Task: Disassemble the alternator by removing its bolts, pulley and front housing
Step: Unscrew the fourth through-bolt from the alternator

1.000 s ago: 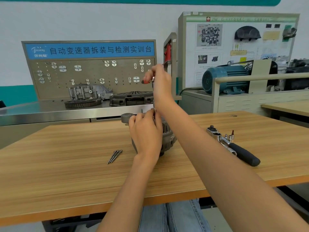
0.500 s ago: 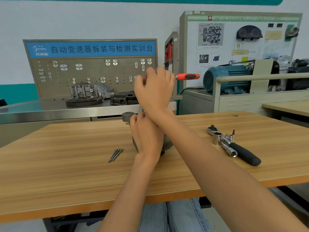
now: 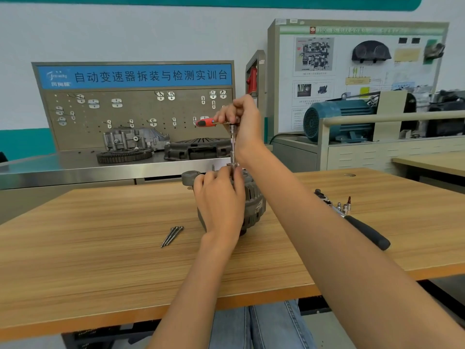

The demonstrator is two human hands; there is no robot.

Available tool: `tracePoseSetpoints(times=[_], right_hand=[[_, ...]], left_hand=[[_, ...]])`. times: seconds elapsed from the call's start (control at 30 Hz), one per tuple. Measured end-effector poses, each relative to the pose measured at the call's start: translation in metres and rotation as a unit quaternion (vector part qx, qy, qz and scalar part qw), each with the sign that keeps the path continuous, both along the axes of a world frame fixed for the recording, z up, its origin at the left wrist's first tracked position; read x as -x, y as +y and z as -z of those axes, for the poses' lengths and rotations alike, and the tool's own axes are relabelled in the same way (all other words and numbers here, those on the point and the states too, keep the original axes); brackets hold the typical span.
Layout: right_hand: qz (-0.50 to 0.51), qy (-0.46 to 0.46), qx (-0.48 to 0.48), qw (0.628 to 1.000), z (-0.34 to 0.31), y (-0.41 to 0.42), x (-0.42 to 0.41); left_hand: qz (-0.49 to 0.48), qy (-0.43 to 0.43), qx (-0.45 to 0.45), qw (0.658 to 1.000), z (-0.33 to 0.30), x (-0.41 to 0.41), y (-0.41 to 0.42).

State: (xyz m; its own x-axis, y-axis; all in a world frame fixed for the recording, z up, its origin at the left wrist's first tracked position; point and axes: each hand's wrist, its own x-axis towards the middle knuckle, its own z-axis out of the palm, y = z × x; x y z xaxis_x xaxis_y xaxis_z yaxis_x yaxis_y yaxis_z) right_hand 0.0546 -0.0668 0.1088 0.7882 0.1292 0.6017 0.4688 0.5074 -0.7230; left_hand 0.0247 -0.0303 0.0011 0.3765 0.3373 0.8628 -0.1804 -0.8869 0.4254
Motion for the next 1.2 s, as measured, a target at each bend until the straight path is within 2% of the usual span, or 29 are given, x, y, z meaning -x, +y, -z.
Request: tracePoseSetpoints(times=[0.17,0.23,0.27,0.33,0.37,0.4,0.43,0.6,0.7,0.73,0.8,0.87,0.93,1.0,1.07,1.13,1.2], right_hand=[[0.099,-0.021,0.033,0.994,0.003,0.007,0.006],[0.206,-0.1,0.091,0.969,0.009,0.01,0.009],[0.309,-0.162,0.158,0.924,0.015,0.011,0.008],[0.527,-0.231,0.297,0.762,0.027,0.012,0.006],[0.578,-0.235,0.333,0.707,0.031,0.013,0.005],[0.594,-0.238,0.338,0.69,0.033,0.015,0.005],[0.591,-0.239,0.32,0.701,0.031,0.016,0.007],[0.484,-0.218,0.237,0.814,0.02,0.019,0.005],[0.276,-0.114,0.123,0.946,0.006,0.013,0.004],[0.196,-0.066,0.083,0.975,0.001,0.01,0.004],[0.059,-0.006,0.031,0.998,-0.004,0.004,0.0],[-0.037,0.009,-0.012,0.999,-0.005,0.0,-0.004],[-0.048,0.017,-0.027,0.998,-0.004,-0.001,-0.004],[0.021,0.007,0.001,1.0,-0.001,0.003,-0.002],[0.135,-0.056,0.05,0.988,0.007,0.008,0.002],[0.277,-0.159,0.121,0.94,0.017,0.012,0.003],[0.434,-0.227,0.204,0.848,0.026,0.013,0.002]], left_hand=[[0.008,0.019,0.006,1.0,0.0,0.002,0.002],[0.017,0.024,0.011,1.0,0.0,0.002,0.004],[0.018,0.031,0.009,0.999,0.0,0.002,0.005],[0.007,0.045,-0.005,0.999,0.0,0.002,0.006],[0.006,0.046,-0.008,0.999,0.0,0.002,0.006],[0.008,0.041,-0.005,0.999,0.0,0.002,0.006],[0.009,0.037,-0.002,0.999,0.0,0.002,0.005],[0.004,0.044,-0.008,0.999,0.001,-0.002,0.005],[0.012,0.0,0.009,1.0,0.0,0.0,0.001],[0.01,-0.008,0.009,1.0,0.0,0.001,0.0],[0.008,-0.01,0.007,1.0,-0.001,0.002,-0.001],[0.003,-0.01,0.001,1.0,-0.001,0.002,-0.002],[0.001,-0.008,-0.002,1.0,-0.001,0.003,-0.001],[0.006,0.0,-0.001,1.0,-0.001,0.003,0.001],[0.015,0.012,0.002,1.0,0.0,0.002,0.003],[0.026,0.014,0.011,0.999,0.0,0.003,0.004],[0.026,0.012,0.009,1.0,-0.001,0.004,0.005]])
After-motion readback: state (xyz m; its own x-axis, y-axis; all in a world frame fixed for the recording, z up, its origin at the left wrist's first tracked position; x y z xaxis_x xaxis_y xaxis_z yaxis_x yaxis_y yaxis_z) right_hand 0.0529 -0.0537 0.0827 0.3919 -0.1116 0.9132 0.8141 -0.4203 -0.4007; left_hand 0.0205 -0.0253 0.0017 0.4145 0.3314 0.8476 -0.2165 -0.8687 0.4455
